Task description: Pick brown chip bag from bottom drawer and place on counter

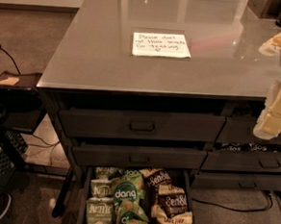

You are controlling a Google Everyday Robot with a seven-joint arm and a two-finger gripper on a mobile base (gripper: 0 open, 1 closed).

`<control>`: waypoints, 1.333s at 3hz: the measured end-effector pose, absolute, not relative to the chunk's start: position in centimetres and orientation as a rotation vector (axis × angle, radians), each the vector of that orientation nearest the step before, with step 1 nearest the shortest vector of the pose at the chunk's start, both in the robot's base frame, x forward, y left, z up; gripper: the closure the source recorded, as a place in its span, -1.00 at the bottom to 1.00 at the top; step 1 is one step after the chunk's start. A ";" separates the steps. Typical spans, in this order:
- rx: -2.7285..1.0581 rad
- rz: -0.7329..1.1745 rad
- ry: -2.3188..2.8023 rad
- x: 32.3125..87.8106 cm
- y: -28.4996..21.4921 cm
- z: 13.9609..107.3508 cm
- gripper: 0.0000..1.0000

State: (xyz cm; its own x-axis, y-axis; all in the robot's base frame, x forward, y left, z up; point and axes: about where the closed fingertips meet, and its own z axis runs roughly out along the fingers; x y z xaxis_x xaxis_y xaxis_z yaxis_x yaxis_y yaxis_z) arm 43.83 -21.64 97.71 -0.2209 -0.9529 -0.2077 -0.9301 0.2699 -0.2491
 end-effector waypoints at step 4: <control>-1.706 0.224 2.115 41.2 -17.2 80.9 -1.00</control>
Offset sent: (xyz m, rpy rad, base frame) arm -0.0114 0.0098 -0.0808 0.1310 0.0340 0.0209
